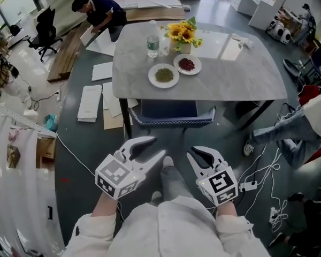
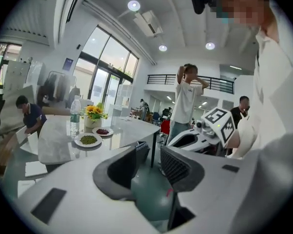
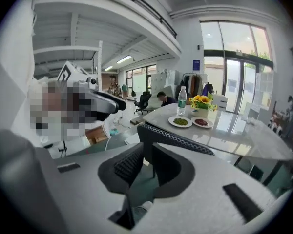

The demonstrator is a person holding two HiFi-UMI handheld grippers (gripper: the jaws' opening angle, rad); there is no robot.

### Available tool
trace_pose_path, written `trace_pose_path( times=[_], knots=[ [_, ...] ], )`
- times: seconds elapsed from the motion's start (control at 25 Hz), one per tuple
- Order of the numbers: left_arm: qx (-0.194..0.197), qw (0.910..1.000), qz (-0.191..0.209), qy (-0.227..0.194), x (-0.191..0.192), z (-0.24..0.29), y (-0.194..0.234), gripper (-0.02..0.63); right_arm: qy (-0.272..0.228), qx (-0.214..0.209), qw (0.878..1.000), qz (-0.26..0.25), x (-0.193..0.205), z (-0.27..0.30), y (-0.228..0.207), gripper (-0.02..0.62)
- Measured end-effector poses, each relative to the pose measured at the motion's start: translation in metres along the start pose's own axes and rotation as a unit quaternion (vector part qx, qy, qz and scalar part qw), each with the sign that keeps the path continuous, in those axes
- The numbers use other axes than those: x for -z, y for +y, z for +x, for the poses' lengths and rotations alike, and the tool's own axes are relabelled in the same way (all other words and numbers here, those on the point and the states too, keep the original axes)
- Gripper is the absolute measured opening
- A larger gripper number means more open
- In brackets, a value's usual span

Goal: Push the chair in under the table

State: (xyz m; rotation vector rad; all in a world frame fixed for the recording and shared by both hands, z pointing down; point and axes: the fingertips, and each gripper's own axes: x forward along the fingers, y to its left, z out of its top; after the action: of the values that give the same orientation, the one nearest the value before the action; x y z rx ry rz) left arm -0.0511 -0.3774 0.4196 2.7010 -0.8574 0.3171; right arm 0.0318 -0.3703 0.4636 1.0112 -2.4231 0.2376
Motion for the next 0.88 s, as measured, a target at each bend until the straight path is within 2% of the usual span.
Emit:
trace_pose_path(
  times=[0.12, 0.24, 0.44, 0.6, 0.88],
  knots=[
    [0.005, 0.9994, -0.011, -0.033, -0.001, -0.024, -0.023, 0.12, -0.03, 0.001, 0.997, 0.066, 0.008, -0.021, 0.021, 0.028],
    [0.003, 0.9983, -0.034, -0.047, 0.006, -0.045, -0.039, 0.04, -0.039, -0.002, 0.996, 0.079, 0.011, -0.04, 0.042, 0.014],
    [0.017, 0.9972, -0.056, -0.047, 0.026, -0.067, -0.074, 0.026, -0.046, -0.02, 0.996, 0.079, 0.011, -0.069, 0.076, 0.005],
    [0.01, 0.9954, -0.088, -0.034, 0.04, -0.071, -0.092, 0.026, -0.04, -0.024, 0.997, 0.065, 0.012, -0.083, 0.094, 0.003],
    [0.023, 0.9956, -0.09, -0.012, 0.054, -0.067, -0.126, 0.026, -0.019, -0.043, 0.998, 0.033, 0.017, -0.092, 0.101, 0.003]
  ],
)
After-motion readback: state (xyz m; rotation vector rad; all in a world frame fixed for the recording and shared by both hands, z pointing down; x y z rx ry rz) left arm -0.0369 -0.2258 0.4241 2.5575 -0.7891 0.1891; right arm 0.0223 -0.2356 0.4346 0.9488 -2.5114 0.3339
